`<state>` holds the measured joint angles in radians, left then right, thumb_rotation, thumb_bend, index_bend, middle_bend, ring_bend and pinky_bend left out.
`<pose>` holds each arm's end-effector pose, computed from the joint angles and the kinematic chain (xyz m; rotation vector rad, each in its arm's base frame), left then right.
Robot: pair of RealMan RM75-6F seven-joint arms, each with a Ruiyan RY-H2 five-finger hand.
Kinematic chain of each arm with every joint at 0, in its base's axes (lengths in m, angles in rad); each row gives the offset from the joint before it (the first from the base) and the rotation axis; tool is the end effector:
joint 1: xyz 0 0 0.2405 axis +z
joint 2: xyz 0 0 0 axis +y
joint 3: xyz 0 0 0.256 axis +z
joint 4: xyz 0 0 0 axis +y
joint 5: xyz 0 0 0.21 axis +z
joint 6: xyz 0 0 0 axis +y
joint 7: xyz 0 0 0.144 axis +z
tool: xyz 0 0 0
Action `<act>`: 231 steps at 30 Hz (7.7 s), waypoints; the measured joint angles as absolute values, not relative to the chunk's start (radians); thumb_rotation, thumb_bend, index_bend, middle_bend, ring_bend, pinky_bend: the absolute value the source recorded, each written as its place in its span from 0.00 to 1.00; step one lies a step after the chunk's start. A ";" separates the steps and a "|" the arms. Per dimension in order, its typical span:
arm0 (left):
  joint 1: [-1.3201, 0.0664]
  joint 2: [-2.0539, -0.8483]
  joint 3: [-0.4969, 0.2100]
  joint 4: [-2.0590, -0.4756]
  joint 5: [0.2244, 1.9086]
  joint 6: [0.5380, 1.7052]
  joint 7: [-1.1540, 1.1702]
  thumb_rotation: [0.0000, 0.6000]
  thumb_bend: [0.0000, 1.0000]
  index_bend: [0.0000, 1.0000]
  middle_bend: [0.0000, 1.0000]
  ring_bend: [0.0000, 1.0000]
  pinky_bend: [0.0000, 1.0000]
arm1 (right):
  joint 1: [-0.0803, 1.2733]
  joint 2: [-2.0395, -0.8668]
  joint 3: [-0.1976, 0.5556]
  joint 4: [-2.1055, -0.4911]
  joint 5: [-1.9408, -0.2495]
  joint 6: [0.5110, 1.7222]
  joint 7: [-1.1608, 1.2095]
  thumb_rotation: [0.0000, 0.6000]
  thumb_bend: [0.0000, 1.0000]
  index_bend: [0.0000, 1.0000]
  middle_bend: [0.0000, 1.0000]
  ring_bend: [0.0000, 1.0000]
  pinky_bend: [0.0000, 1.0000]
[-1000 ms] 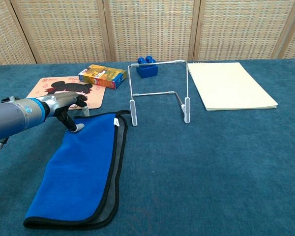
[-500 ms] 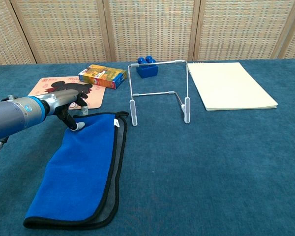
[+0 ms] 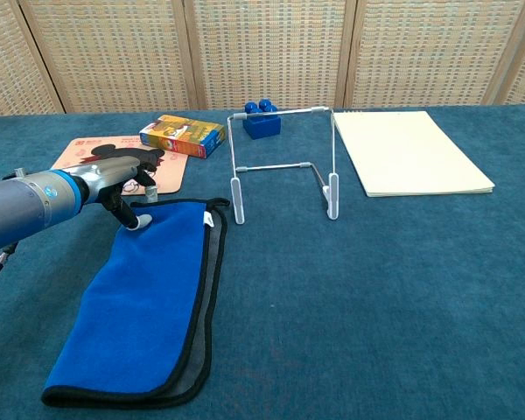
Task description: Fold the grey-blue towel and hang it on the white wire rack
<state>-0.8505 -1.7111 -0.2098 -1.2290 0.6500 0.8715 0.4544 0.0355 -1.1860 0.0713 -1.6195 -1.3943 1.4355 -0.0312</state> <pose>-0.1766 0.3809 -0.0550 -1.6595 -1.2117 -0.6852 -0.3269 -0.1682 0.1381 1.2700 -1.0366 0.8336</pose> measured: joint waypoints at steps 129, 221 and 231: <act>-1.339 -1.563 -0.709 -1.658 0.166 1.384 0.949 1.00 0.45 1.00 0.00 0.00 0.00 | 0.036 -1.132 0.096 -1.575 -1.362 1.397 0.192 1.00 0.00 0.00 0.00 0.00 0.00; -1.007 -1.501 -0.489 -1.480 0.682 1.111 0.454 1.00 0.19 0.00 0.00 0.00 0.00 | 0.049 -1.159 0.107 -1.569 -1.329 1.373 0.117 1.00 0.00 0.00 0.00 0.00 0.00; -0.709 -1.257 -0.310 -1.681 0.925 1.219 0.247 1.00 0.16 0.00 0.00 0.00 0.00 | 0.035 -1.145 0.094 -1.599 -1.378 1.418 0.122 1.00 0.00 0.00 0.00 0.00 0.00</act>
<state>-0.7095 -1.2573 -0.3099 -1.6814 0.9255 1.2191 0.2467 0.0350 -1.1452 0.0940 -1.5990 -1.3779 1.4177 0.1216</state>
